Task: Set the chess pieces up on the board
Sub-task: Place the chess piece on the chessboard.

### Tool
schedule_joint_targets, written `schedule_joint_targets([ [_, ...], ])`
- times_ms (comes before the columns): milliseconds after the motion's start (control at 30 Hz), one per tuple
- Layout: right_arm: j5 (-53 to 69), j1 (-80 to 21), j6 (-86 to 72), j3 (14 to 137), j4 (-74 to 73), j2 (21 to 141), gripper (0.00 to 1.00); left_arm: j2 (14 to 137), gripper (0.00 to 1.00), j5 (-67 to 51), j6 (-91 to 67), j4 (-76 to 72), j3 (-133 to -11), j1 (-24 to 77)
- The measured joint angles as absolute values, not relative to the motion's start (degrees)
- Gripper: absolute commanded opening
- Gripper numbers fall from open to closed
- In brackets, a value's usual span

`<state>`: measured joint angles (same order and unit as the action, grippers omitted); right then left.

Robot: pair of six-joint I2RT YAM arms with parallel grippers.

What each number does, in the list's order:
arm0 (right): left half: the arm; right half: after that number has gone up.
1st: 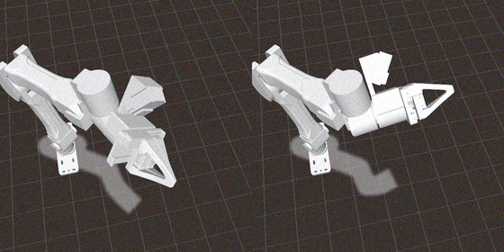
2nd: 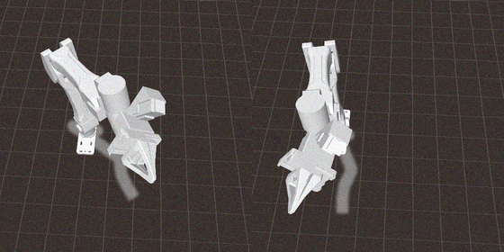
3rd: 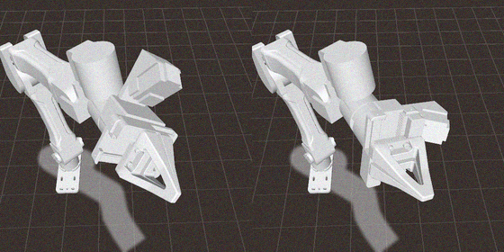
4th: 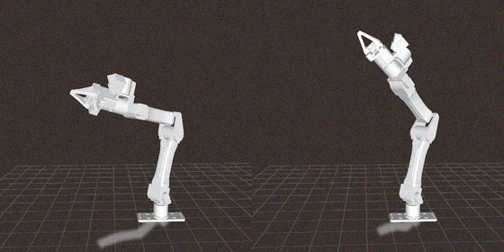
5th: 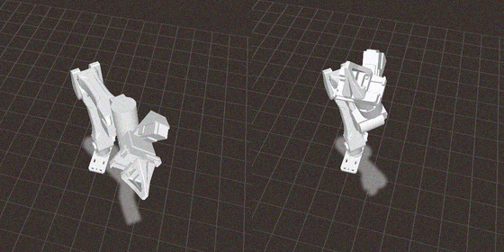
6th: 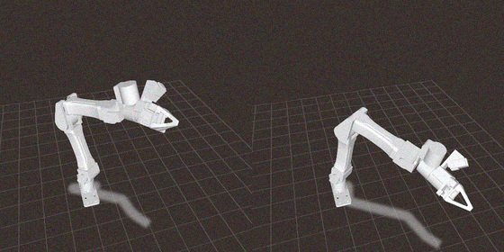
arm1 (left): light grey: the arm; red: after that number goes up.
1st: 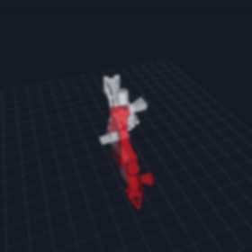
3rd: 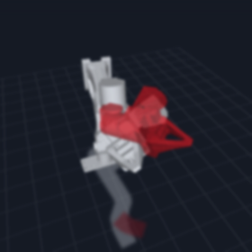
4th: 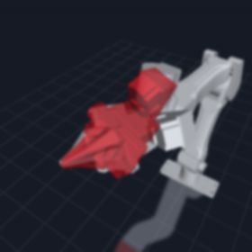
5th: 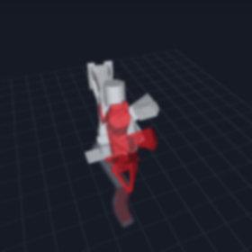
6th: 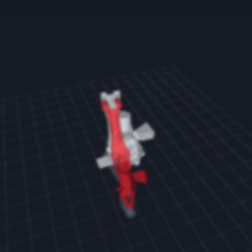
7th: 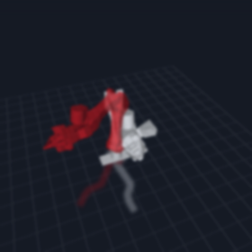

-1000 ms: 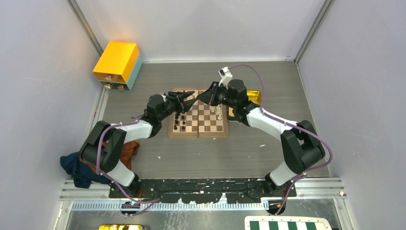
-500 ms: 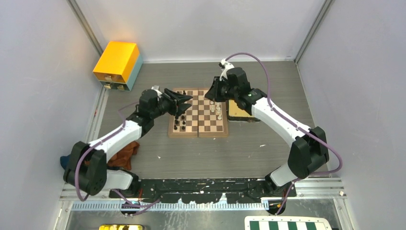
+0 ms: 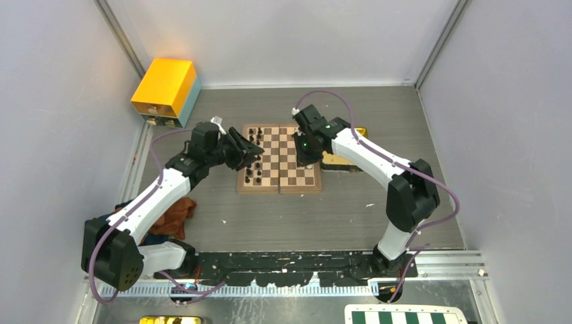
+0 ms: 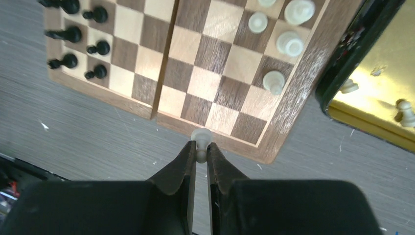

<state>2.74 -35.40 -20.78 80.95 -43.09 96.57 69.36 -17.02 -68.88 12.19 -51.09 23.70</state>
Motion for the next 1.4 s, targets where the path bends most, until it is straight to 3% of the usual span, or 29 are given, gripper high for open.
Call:
schedule_joint_targets([
  [1400,-3.38,-34.68,-19.84,91.64,-48.07,114.32,0.01,66.7,0.46,-14.31,-59.51,21.76,-52.75,23.59],
])
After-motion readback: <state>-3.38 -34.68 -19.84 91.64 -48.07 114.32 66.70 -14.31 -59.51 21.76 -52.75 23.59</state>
